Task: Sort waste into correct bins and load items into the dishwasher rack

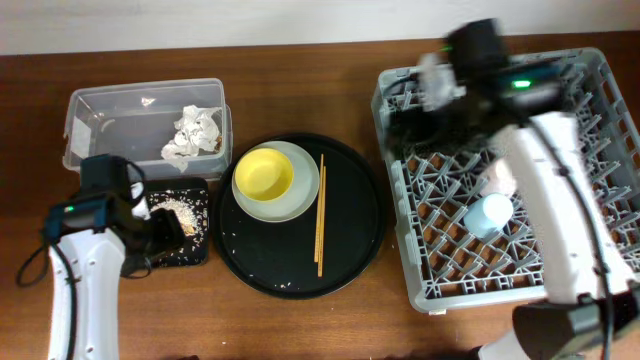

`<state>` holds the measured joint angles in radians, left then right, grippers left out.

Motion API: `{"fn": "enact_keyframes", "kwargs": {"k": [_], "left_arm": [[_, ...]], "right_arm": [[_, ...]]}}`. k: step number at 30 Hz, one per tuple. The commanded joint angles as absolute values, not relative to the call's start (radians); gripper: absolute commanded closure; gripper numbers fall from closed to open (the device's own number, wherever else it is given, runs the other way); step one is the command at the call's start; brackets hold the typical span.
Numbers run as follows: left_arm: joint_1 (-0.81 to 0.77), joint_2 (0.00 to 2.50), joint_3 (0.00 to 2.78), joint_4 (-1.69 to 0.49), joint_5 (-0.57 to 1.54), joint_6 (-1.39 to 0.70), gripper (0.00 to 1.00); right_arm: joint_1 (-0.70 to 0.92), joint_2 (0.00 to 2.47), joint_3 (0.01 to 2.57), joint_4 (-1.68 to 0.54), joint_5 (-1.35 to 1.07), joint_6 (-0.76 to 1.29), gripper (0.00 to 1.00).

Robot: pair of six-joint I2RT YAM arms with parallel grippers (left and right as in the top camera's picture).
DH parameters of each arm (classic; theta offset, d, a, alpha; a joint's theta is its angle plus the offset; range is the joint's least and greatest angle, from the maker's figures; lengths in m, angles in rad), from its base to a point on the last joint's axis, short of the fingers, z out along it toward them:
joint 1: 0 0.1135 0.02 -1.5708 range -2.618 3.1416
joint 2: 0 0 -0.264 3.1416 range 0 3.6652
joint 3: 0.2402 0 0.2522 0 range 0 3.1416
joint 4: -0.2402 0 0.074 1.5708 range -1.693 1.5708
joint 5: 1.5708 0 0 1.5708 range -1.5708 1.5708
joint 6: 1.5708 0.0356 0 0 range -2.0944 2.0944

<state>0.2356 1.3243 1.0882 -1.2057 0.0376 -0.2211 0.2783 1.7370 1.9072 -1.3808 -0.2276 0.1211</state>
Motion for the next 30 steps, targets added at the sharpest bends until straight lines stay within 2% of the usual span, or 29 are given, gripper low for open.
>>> {"fn": "enact_keyframes", "kwargs": {"k": [1, 4, 6, 11, 13, 19, 23, 30], "left_arm": [[0.248, 1.307, 1.089, -1.213, 0.030, -0.231, 0.29], [0.248, 1.307, 1.089, -1.209, 0.029, -0.231, 0.27], [0.248, 1.307, 1.089, -1.202, 0.030, -0.231, 0.27], [0.248, 1.307, 1.089, -1.190, 0.030, -0.231, 0.26], [0.248, 1.307, 1.089, -1.190, 0.030, -0.231, 0.26], [0.248, 1.307, 1.089, -1.190, 0.030, -0.231, 0.25], [0.248, 1.307, 1.089, -1.189, 0.030, -0.231, 0.25], [0.248, 1.307, 1.089, -1.190, 0.030, -0.231, 0.25]], "right_arm": [[0.427, 1.837, 1.912, -1.360, -0.200, 0.250, 0.01], [0.569, 1.988, 1.890, -1.411, -0.098, 0.368, 0.08], [0.625, 2.022, 1.799, -1.374, -0.057, 0.440, 0.08], [0.662, 2.022, 1.442, -1.077, -0.098, 0.455, 0.09], [0.662, 2.022, 1.374, -1.006, -0.110, 0.454, 0.08], [0.661, 2.020, 1.348, -0.970, -0.181, 0.453, 0.08], [0.660, 1.962, 1.431, -1.036, -0.143, 0.453, 0.10], [0.663, 1.996, 1.414, -0.982, -0.146, 0.481, 0.09]]}}
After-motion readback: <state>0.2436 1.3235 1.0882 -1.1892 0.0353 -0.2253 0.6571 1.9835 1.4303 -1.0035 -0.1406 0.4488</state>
